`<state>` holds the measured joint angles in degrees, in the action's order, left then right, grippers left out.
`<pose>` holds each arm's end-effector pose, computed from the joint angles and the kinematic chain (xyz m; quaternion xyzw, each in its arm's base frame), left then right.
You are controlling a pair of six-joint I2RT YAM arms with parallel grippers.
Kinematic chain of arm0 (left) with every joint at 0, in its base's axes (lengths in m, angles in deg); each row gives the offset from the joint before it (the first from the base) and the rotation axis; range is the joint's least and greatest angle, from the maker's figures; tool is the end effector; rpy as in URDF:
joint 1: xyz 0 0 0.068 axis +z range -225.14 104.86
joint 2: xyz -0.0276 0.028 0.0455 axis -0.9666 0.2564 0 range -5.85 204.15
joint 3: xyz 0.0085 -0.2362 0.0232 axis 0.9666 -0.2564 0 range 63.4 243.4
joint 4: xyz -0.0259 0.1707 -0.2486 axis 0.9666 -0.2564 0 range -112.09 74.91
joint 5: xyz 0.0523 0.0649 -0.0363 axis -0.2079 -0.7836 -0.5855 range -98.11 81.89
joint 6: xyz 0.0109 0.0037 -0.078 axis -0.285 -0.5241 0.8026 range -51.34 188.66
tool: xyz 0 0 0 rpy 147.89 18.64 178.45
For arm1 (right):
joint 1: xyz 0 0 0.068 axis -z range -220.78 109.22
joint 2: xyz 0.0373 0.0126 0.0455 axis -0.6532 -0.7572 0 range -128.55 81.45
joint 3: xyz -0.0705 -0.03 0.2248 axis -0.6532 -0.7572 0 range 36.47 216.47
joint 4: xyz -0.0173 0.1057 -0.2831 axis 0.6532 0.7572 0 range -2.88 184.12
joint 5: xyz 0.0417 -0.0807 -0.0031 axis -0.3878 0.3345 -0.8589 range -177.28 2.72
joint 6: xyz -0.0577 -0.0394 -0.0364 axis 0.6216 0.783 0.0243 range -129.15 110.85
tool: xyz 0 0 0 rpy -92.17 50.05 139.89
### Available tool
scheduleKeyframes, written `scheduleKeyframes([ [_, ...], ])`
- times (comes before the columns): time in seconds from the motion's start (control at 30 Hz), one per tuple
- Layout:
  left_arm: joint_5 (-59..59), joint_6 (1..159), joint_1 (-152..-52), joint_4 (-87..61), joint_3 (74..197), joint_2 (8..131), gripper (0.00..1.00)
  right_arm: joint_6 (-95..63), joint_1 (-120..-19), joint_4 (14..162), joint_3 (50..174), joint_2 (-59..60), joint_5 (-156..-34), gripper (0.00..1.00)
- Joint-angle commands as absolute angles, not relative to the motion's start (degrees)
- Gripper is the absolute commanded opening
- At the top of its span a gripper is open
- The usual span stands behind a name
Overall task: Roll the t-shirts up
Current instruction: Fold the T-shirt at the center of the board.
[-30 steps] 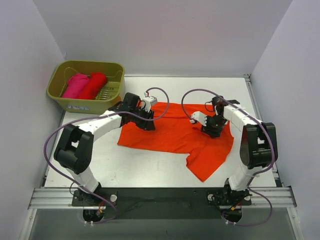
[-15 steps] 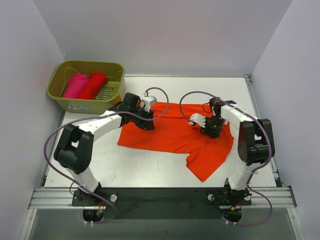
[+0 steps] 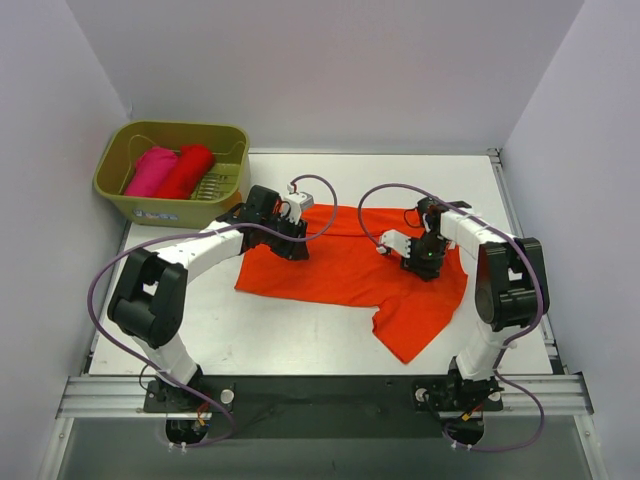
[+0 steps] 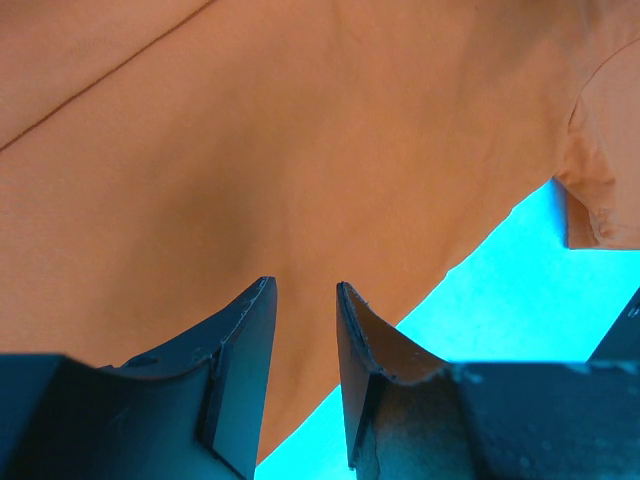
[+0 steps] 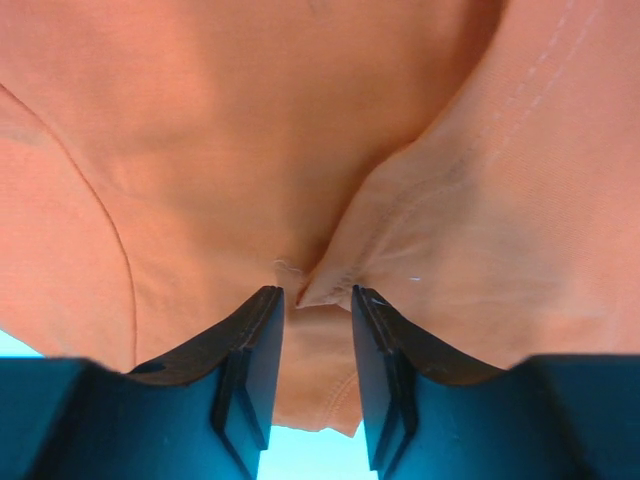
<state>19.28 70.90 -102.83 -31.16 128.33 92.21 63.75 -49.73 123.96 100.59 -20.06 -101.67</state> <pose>0.3520 -0.2199 0.1296 0.2810 0.8701 -0.3019 0.2698 0.3619 0.0740 0.0744 -0.6568 0.7313 0.0332 0.1811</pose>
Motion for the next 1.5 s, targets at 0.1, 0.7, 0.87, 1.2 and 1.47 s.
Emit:
scheduleKeyframes([
  [0.1, 19.1, 69.8, -102.6, -29.2, 128.7, 92.1, 0.41, 62.1, -50.1, 128.0, 102.4, -21.7, -101.3, 0.23],
  [0.7, 19.9, 70.3, -101.2, -27.6, 127.7, 91.4, 0.41, 65.4, -49.3, 127.5, 96.9, -11.4, -98.6, 0.00],
  [0.87, 20.3, 70.7, -100.5, -27.0, 127.5, 91.4, 0.41, 65.3, -49.4, 128.0, 95.9, -11.5, -97.2, 0.03],
  [1.2, 12.6, 64.8, -98.2, -27.7, 133.8, 94.7, 0.41, 59.3, -42.0, 135.9, 110.2, -14.4, -103.4, 0.27],
  [1.47, -1.5, 63.4, -99.4, -24.8, 141.3, 103.5, 0.37, 30.4, -37.3, 136.2, 141.0, -37.4, -103.3, 0.23],
])
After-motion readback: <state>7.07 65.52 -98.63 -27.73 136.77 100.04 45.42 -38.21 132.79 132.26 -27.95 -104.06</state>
